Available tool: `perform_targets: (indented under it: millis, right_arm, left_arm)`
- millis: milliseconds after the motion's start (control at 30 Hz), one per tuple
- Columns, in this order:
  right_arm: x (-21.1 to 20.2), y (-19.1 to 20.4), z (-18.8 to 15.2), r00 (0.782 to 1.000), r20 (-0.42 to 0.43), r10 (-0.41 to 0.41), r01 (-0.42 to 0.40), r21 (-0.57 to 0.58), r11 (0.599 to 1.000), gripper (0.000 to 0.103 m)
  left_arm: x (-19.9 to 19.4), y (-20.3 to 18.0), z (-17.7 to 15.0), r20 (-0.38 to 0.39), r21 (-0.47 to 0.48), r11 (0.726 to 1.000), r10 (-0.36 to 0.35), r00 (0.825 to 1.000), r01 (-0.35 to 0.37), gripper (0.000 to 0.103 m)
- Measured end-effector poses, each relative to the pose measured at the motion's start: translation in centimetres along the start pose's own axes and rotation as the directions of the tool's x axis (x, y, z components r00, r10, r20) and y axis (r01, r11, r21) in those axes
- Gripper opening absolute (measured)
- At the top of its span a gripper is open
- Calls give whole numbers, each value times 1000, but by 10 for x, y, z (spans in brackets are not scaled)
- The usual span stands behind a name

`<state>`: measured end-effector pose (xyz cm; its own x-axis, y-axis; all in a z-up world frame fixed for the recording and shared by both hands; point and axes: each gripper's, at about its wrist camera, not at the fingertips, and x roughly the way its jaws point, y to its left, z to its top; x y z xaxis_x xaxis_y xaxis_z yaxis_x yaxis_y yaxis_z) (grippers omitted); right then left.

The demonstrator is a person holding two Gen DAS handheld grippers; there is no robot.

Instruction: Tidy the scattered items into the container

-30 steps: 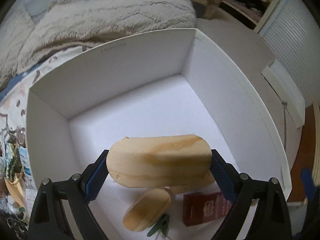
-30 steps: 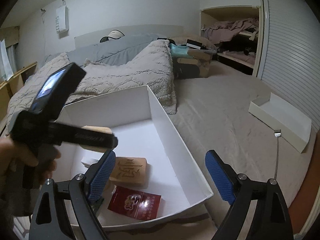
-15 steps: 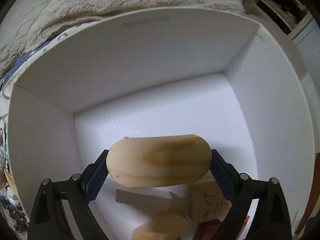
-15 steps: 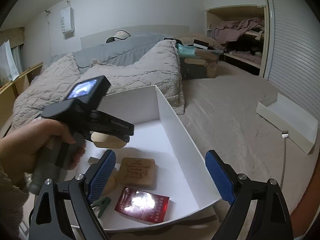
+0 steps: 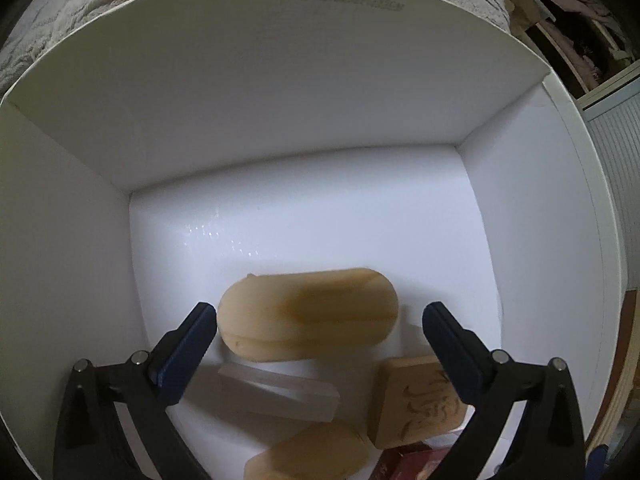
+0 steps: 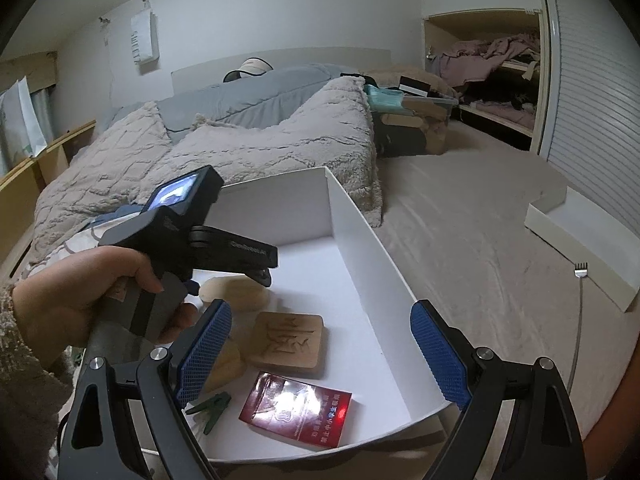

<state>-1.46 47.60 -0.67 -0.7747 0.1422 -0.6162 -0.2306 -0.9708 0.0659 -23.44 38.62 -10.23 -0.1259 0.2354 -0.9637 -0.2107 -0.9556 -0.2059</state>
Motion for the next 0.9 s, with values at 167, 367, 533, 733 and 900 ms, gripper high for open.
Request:
perform_targets:
  millis: [167, 367, 533, 733, 900]
  right_arm:
    - [1, -1, 0, 1000, 2, -2, 2, 7, 1000, 91]
    - [5, 1, 0, 1000, -7, -12, 12, 10, 1000, 91]
    - [5, 4, 0, 1000, -4, -24, 24, 4, 1000, 91]
    - [3, 8, 2, 999, 12, -32, 32, 8, 999, 91]
    - [2, 17, 4, 999, 37, -39, 39, -3, 999, 101]
  left_arm:
    - [-16, -3, -10, 36, 46, 999, -19, 999, 17, 103]
    - [-51, -12, -30, 114, 137, 989, -66, 991, 50, 103]
    - [-79, -11, -45, 191, 162, 984, -98, 977, 67, 103]
    - [-105, 0, -60, 310, 173, 984, -105, 945, 53, 103]
    - [-134, 6, -74, 425, 214, 975, -141, 894, 51, 103]
